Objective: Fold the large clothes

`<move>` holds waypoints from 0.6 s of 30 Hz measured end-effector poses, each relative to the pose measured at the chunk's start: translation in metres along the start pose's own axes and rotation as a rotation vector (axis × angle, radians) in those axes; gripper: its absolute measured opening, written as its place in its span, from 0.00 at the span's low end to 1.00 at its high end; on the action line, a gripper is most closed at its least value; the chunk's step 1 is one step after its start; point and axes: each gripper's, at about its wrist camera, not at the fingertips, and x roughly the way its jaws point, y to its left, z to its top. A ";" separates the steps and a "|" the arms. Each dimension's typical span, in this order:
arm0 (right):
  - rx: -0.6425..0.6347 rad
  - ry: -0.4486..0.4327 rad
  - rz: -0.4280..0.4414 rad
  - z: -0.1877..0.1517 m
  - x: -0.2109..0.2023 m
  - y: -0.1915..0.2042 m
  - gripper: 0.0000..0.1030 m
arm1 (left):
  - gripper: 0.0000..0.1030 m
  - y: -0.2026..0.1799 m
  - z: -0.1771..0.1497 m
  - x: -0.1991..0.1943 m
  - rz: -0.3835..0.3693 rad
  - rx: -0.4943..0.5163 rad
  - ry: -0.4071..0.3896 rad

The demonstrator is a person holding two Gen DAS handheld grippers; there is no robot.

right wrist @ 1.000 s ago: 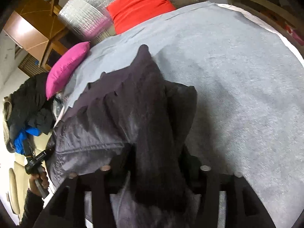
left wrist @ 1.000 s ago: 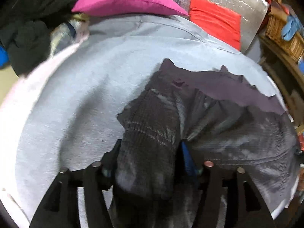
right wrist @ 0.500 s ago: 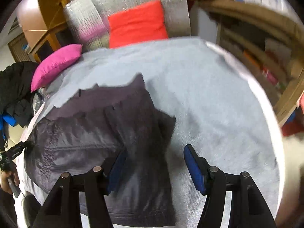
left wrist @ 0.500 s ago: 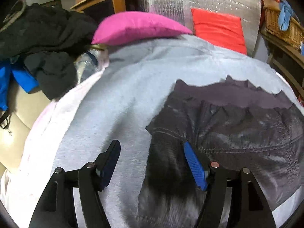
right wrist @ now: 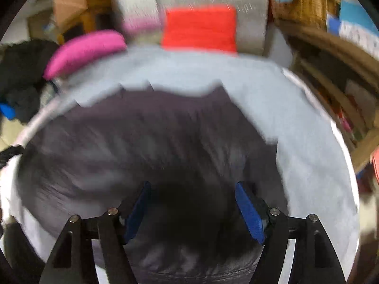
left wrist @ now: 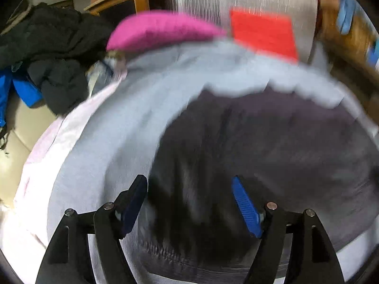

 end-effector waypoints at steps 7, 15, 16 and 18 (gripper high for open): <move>0.020 -0.021 -0.027 0.001 -0.018 -0.002 0.77 | 0.78 0.014 0.001 -0.008 -0.017 -0.104 0.004; 0.027 -0.140 0.023 0.001 -0.046 0.037 0.80 | 0.79 -0.027 -0.001 -0.045 -0.054 -0.079 -0.103; 0.025 -0.135 0.027 -0.005 -0.042 0.043 0.81 | 0.80 -0.033 -0.003 -0.044 -0.052 -0.066 -0.104; -0.002 -0.080 0.000 -0.020 -0.023 0.052 0.81 | 0.80 -0.049 -0.015 -0.031 -0.018 -0.013 -0.071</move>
